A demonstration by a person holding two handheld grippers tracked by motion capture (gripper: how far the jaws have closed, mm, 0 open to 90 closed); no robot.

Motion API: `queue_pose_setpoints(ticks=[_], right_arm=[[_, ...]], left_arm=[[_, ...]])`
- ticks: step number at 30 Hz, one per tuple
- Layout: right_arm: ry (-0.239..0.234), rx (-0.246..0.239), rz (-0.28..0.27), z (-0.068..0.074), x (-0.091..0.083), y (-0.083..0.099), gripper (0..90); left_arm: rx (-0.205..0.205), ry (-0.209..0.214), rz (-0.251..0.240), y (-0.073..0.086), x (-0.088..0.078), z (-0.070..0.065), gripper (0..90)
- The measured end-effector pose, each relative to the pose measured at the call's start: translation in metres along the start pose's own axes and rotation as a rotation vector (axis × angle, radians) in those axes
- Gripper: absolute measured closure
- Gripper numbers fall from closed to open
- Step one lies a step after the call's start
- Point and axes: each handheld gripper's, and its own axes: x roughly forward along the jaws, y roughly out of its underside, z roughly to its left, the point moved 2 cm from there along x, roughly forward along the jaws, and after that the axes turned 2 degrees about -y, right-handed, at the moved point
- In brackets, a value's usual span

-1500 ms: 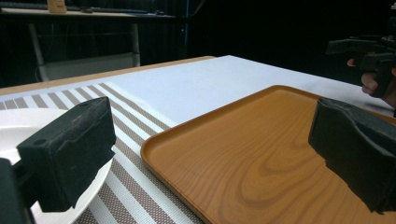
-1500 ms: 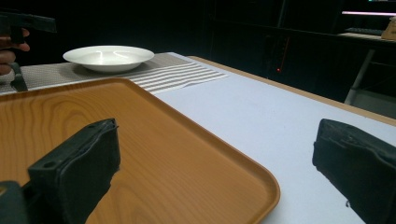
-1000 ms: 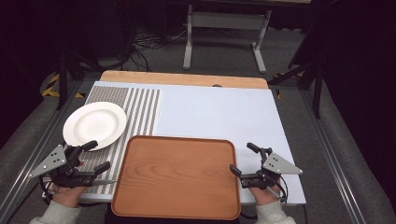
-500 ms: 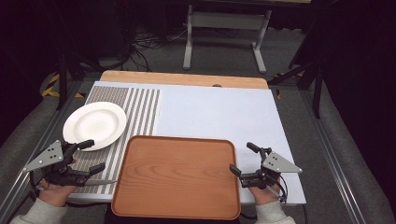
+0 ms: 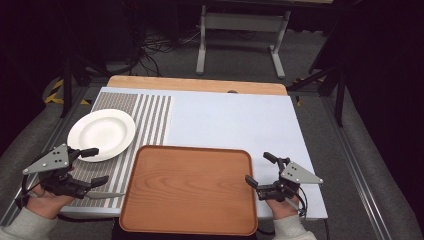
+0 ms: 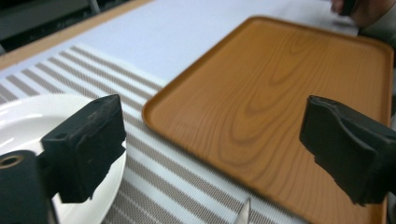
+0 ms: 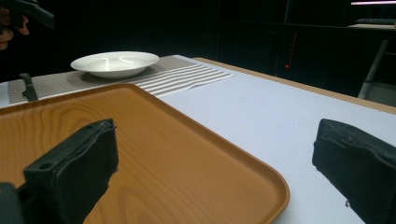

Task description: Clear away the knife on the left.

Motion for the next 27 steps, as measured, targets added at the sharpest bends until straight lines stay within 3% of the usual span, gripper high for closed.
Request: queue_pose_setpoints(ticks=[2,9,13,22,27], right_arm=[[-0.002,-0.001,0.001,0.001,0.000,0.000,0.8],[-0.012,0.001,0.008,0.003,0.002,0.001,1.2],[-0.012,-0.001,0.009,0.003,0.001,0.000,1.4],[-0.015,0.003,0.020,0.003,0.002,0.001,1.6],[-0.021,0.001,0.023,0.005,0.004,0.001,1.7]], left_arm=[[0.030,-0.011,0.061,0.000,-0.001,0.001,8.1],[0.105,0.001,0.153,-0.002,-0.002,-0.001,10.0],[0.134,0.023,0.226,-0.001,-0.001,0.002,10.4],[0.194,0.057,0.317,-0.003,-0.006,0.008,11.7],[0.220,0.075,0.408,-0.001,-0.006,0.014,13.5]])
